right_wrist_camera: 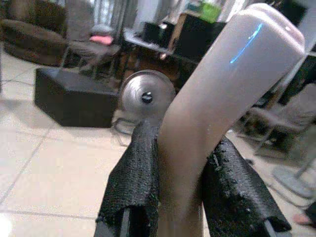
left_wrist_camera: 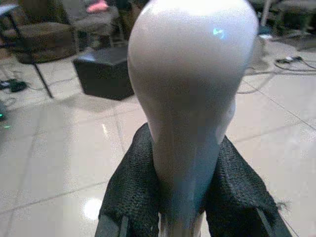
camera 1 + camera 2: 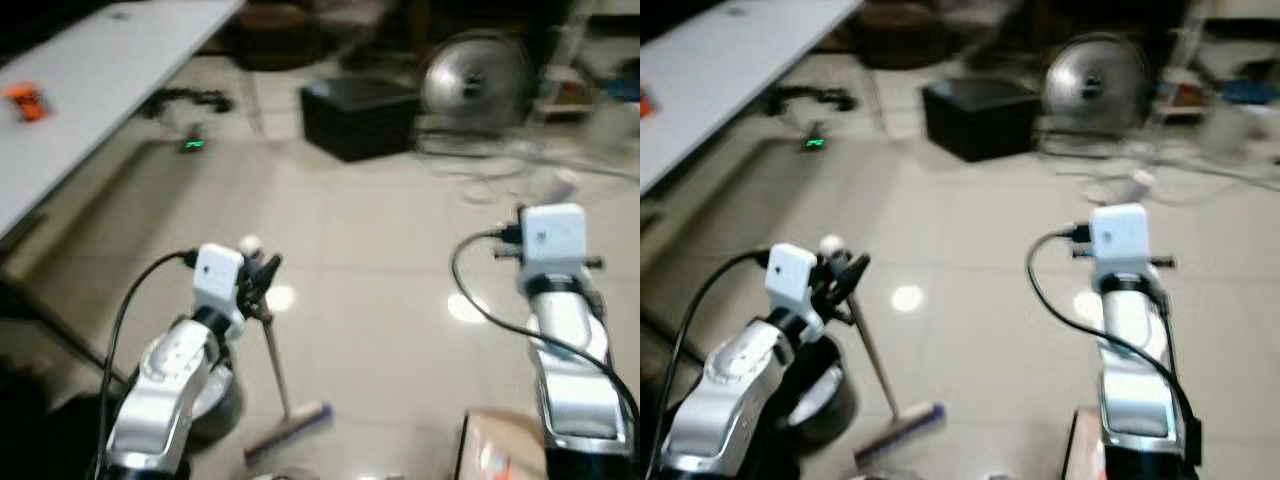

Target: Sweep floor

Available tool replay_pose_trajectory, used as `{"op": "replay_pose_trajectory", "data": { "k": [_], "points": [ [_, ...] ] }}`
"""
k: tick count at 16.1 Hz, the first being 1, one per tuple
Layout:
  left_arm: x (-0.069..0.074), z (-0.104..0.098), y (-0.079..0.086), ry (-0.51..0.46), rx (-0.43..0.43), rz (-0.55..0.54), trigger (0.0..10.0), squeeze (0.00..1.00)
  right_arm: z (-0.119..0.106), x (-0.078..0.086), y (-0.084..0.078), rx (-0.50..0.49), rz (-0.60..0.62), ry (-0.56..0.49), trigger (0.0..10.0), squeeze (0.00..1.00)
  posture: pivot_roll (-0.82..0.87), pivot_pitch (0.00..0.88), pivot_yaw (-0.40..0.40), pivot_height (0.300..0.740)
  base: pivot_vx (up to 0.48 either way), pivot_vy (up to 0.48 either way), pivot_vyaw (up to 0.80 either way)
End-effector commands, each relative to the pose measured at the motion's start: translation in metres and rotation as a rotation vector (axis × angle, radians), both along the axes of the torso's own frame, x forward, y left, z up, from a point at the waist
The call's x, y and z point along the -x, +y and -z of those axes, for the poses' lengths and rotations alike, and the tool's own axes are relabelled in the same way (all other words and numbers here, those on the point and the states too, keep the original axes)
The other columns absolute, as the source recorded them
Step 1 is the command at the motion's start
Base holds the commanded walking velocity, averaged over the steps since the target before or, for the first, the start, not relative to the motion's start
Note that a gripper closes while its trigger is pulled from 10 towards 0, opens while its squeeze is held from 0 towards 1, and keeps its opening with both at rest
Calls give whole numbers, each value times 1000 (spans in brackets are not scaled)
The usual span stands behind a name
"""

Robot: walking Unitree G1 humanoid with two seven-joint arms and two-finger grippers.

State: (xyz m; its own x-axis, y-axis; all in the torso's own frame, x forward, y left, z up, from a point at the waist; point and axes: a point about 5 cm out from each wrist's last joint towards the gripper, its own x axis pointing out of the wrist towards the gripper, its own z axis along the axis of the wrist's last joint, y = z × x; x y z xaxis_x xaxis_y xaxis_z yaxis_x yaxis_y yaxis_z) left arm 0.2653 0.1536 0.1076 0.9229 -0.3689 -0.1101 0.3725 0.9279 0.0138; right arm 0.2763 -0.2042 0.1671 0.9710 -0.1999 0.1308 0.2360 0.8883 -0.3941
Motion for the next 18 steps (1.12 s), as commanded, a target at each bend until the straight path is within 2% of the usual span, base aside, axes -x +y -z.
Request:
{"op": "replay_pose_trajectory", "data": {
  "k": [1, 3, 4, 5, 10, 15, 18],
  "points": [
    [-5, -10, 8, -42, -14, -50, 10000, 0, -9, -1, -3, 25, -9, -28, 10000, 0, 0, 0, 106, 740, 0, 0, -800],
    [-9, -12, 13, -54, -9, -106, 10000, 0, -15, -4, -3, -7, -25, -61, 10000, 0, 1, 0, 107, 740, 0, 0, -800],
    [-11, -13, 15, -60, -7, -131, 10000, 0, -17, -8, -2, -64, -46, -66, 10000, 0, 2, 0, 105, 740, 0, 0, 0],
    [-14, -16, 14, -69, -14, -146, 10000, 0, -21, -13, 2, -80, -63, -78, 10000, 0, 5, 0, 101, 740, 0, -311, 0],
    [-18, -18, 9, -90, -45, -143, 10000, 0, -30, -16, 15, -156, -146, -141, 10000, 0, 4, 0, 100, 740, 0, -329, 0],
    [-24, -25, 8, -108, -42, -145, 10000, 0, -30, -15, 18, -169, -159, -136, 10000, 0, -2, 2, 106, 740, 0, -330, 0],
    [-27, -28, 7, -114, -43, -140, 10000, 0, -30, -15, 17, -179, -152, -139, 10000, 0, -9, 2, 112, 740, 0, -328, 638]
  ]
}}
